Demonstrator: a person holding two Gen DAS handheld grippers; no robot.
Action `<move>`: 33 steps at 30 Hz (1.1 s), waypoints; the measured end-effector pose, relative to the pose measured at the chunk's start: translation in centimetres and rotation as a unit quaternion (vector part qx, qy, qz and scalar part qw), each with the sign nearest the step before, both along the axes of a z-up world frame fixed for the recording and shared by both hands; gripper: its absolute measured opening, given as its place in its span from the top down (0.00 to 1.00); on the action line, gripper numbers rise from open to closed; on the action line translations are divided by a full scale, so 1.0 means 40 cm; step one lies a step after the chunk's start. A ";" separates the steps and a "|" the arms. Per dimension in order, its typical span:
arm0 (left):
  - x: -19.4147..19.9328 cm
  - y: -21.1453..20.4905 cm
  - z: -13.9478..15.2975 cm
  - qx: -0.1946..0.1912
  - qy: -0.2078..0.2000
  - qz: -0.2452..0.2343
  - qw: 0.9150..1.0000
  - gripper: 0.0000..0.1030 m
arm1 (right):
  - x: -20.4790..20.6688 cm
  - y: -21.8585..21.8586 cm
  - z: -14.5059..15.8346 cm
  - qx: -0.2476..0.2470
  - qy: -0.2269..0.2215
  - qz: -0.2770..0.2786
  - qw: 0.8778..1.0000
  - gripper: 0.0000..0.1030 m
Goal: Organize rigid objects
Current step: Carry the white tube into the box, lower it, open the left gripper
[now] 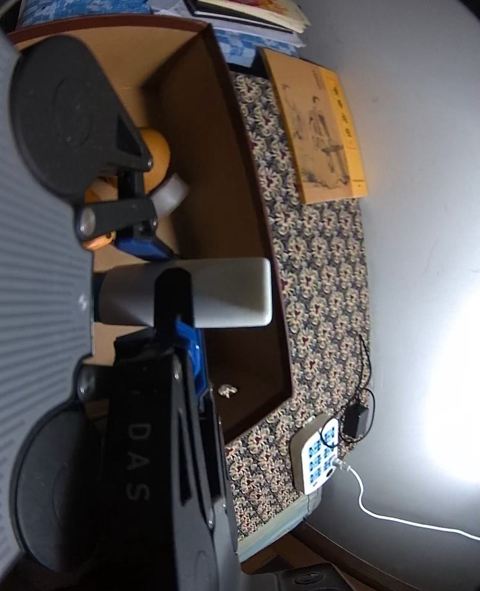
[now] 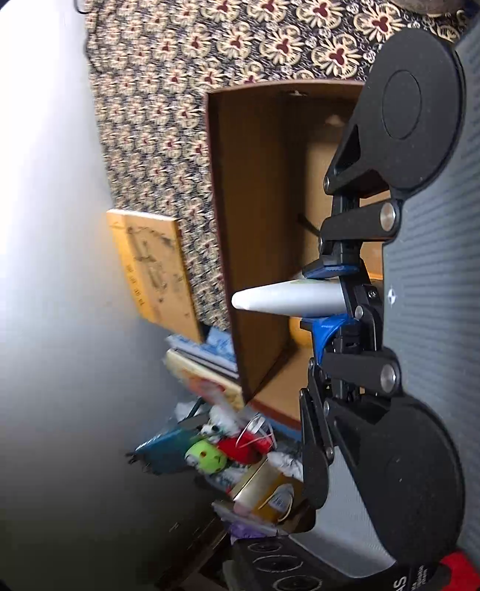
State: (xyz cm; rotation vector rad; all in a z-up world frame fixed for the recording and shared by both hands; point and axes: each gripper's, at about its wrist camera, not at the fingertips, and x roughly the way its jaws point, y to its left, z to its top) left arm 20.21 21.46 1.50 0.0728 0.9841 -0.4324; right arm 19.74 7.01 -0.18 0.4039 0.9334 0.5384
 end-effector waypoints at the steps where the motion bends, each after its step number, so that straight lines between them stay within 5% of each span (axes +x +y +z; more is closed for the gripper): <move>1: 0.008 0.002 -0.014 0.002 0.007 0.003 1.000 0.69 | 0.007 0.004 -0.009 -0.001 0.007 0.000 1.000 0.96; 17: 0.060 0.010 -0.096 0.028 0.027 0.019 0.999 0.71 | 0.050 0.051 -0.087 -0.065 0.005 -0.037 0.997 0.97; 23: 0.069 -0.003 -0.117 0.053 0.022 0.027 0.998 0.71 | 0.066 0.011 -0.106 -0.018 0.038 -0.068 0.997 0.97; 33: 0.086 0.005 -0.119 0.040 0.019 0.032 0.999 0.69 | 0.068 0.001 -0.108 0.012 0.044 -0.076 0.996 0.95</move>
